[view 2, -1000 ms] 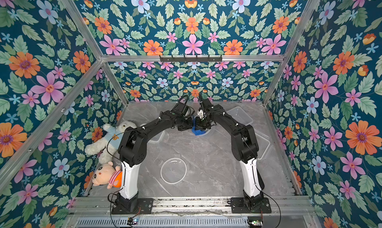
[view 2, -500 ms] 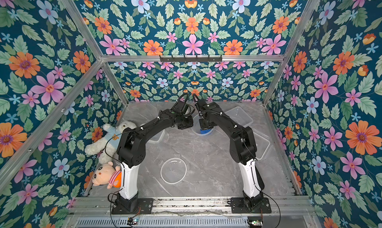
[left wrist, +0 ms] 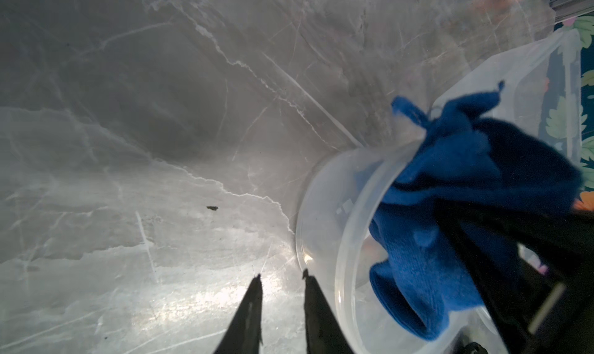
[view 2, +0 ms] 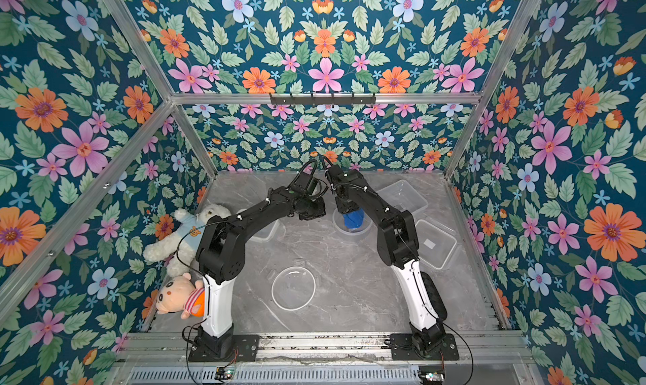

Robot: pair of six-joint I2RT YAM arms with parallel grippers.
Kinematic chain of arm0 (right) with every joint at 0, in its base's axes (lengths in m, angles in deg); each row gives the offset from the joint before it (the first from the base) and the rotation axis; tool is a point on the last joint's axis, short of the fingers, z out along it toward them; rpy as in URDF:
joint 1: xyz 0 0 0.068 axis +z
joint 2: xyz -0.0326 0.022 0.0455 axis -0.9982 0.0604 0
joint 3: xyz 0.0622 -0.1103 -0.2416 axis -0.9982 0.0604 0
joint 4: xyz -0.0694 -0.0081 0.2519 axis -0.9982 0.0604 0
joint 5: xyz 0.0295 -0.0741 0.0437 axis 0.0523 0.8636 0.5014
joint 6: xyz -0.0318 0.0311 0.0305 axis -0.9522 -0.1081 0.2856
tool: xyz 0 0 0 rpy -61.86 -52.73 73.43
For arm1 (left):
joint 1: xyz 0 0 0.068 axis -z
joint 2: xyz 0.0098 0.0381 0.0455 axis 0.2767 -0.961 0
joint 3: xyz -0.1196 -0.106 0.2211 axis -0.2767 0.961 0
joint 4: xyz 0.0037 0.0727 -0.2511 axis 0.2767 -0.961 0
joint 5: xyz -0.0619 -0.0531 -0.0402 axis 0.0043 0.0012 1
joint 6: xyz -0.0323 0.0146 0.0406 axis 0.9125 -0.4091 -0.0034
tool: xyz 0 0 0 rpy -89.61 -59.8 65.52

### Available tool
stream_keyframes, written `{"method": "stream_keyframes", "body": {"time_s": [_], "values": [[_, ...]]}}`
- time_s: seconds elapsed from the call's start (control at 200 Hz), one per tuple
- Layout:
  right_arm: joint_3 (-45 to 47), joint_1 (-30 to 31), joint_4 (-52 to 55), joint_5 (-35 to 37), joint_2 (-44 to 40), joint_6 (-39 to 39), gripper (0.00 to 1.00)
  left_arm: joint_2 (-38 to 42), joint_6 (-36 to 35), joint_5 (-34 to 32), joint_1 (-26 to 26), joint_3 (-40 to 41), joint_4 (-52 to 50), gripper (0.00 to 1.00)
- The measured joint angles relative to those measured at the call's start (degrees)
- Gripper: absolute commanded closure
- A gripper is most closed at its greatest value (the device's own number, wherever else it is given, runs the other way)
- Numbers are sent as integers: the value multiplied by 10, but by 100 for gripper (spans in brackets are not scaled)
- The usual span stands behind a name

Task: Wipe the insides of the lunch boxes
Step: Wipe the dirt inside the lunch box.

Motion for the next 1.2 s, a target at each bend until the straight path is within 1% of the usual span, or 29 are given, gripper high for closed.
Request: {"method": "stream_keyframes", "body": {"time_s": [0.075, 0.2, 0.335, 0.445, 0.56, 0.65, 0.76, 0.855, 0.96, 1.05, 1.125, 1.2], "values": [[3, 0, -17, -42, 5, 0, 100, 9, 3, 8, 5, 10, 10, 53], [69, 0, -73, -135, -19, 12, 100, 22, 9, 17, 12, 28, 37, 52], [126, -14, -127, -231, -52, 35, 100, 12, 15, 28, 12, 32, 50, 64], [158, -33, -156, -289, -71, 59, 100, -4, 17, 29, 12, 31, 57, 67], [183, -56, -153, -285, -94, 73, 100, -16, 19, 29, 12, 27, 56, 70], [172, -70, -132, -241, -97, 73, 100, -23, 19, 28, 14, 17, 56, 71], [122, -78, -103, -188, -71, 72, 100, -28, 19, 26, 16, 10, 52, 72], [62, -76, -99, -184, -34, 65, 100, -31, 19, 22, 18, 9, 49, 73], [3, -62, -103, -208, 2, 49, 100, -34, 19, 14, 19, 2, 47, 75], [-24, -46, -108, -255, 20, 38, 100, -40, 19, 13, 18, -6, 46, 76], [-1, -41, -118, -296, 16, 29, 100, -42, 19, 8, 17, -11, 41, 77], [59, -44, -140, -341, -8, 35, 100, -44, 16, 5, 17, -17, 30, 78]]}}
